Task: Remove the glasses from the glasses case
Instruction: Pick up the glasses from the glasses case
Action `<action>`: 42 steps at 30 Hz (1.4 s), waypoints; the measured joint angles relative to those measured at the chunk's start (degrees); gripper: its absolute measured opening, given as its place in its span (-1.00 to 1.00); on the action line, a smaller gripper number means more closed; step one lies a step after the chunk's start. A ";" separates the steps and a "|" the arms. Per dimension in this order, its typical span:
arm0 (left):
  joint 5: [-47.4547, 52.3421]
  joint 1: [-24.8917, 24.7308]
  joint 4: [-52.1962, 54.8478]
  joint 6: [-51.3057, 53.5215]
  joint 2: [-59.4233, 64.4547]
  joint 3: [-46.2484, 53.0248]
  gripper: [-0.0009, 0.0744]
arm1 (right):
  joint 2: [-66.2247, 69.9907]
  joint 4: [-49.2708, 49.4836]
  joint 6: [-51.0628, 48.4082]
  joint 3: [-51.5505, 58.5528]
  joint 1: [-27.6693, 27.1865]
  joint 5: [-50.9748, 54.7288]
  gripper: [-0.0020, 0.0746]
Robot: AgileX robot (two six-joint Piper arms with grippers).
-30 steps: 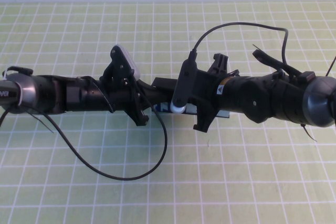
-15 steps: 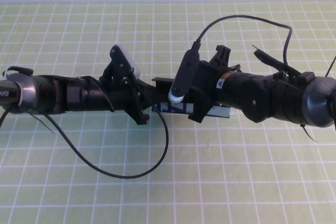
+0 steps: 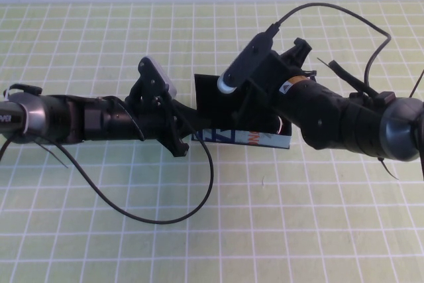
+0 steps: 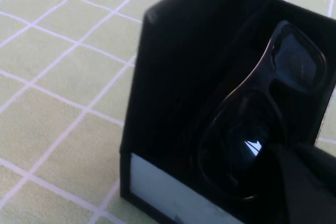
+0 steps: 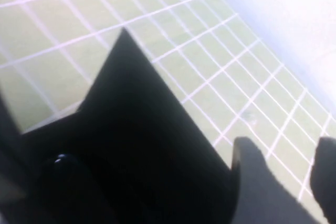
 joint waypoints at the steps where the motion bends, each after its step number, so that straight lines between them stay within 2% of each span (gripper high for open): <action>1: -0.09 0.00 0.00 -0.03 0.00 0.00 -0.99 | 0.13 1.17 0.00 0.00 -0.11 -0.62 -0.36; 12: -0.09 0.00 -0.12 -0.44 0.00 0.00 -0.99 | 2.84 10.70 0.00 0.00 -2.85 -2.67 -0.36; 22: -0.13 0.00 -0.12 -0.88 0.00 0.00 -0.99 | 4.76 11.70 0.00 0.00 -3.76 -2.35 -0.44; 36: -0.03 0.00 -0.12 -1.11 0.00 0.00 -0.99 | 2.34 11.43 0.00 0.00 -3.86 -1.75 -0.46; 40: -0.03 0.00 -0.12 -1.11 0.00 0.00 -0.99 | 0.37 9.64 0.00 -0.15 -3.86 3.05 -0.60; 42: -0.03 0.00 -0.12 -1.11 0.00 0.00 -0.99 | 0.12 9.11 0.00 -0.56 -3.86 5.58 -0.74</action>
